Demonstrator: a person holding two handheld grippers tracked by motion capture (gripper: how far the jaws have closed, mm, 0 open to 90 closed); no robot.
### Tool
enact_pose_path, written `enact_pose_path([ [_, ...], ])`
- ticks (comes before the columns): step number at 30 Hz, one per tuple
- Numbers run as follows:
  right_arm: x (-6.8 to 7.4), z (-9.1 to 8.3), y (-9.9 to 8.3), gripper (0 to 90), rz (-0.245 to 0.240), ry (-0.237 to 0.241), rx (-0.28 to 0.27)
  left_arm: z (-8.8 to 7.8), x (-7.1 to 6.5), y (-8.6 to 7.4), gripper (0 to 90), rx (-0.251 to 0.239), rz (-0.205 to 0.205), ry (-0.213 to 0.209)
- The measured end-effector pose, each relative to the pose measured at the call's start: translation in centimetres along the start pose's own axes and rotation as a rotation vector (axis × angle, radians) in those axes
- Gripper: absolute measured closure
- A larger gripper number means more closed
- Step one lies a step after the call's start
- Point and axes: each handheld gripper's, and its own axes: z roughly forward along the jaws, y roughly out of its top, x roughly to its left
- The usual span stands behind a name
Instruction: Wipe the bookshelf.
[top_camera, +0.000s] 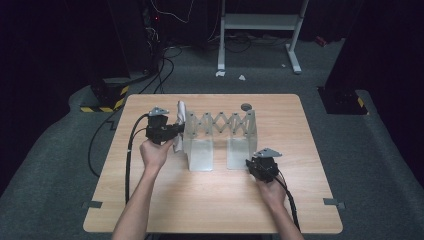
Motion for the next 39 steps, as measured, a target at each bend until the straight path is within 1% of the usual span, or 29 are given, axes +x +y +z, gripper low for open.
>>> enact_pose_path([
  [4, 0.0, 0.0, 0.0, 71.7, -0.002, 0.001, 0.001, 0.2, 0.3, 0.9, 81.9, -0.006, -0.002, -0.003],
  [7, 0.0, 0.0, 0.0, 71.6, -0.003, 0.002, 0.0, 0.6, 0.8, 1.4, 81.9, -0.015, -0.019, -0.009],
  [8, 0.0, 0.0, 0.0, 71.6, -0.004, 0.003, 0.001, 0.9, 0.9, 1.5, 81.9, -0.018, -0.035, -0.015],
  [9, 0.0, 0.0, 0.0, 71.6, -0.004, 0.003, 0.001, 1.1, 1.1, 1.5, 81.9, -0.012, -0.039, -0.014],
  [14, 0.0, 0.0, 0.0, 71.6, -0.004, 0.004, 0.001, 2.2, 1.4, 1.5, 81.9, 0.013, -0.033, 0.0],
  [20, 0.0, 0.0, 0.0, 71.6, -0.005, 0.004, 0.001, 3.3, 1.7, 1.0, 81.9, 0.059, -0.017, 0.016],
  [22, 0.0, 0.0, 0.0, 71.6, -0.005, 0.004, 0.001, 3.7, 1.8, 0.7, 81.9, 0.068, -0.028, 0.014],
  [29, 0.0, 0.0, 0.0, 71.6, -0.008, 0.003, 0.0, 4.6, 2.2, -0.5, 81.9, 0.101, -0.034, 0.012],
  [34, 0.0, 0.0, 0.0, 71.6, -0.009, 0.002, 0.0, 5.2, 2.3, -1.3, 81.9, 0.134, -0.03, 0.017],
  [35, 0.0, 0.0, 0.0, 71.6, -0.01, 0.002, 0.0, 5.4, 2.2, -1.4, 81.9, 0.143, -0.023, 0.024],
  [37, 0.0, 0.0, 0.0, 71.6, -0.009, 0.002, -0.001, 5.6, 2.2, -1.7, 81.9, 0.143, -0.022, 0.027],
  [39, 0.0, 0.0, 0.0, 71.6, -0.01, 0.002, 0.0, 5.7, 2.4, -2.0, 81.9, 0.142, -0.042, 0.014],
])
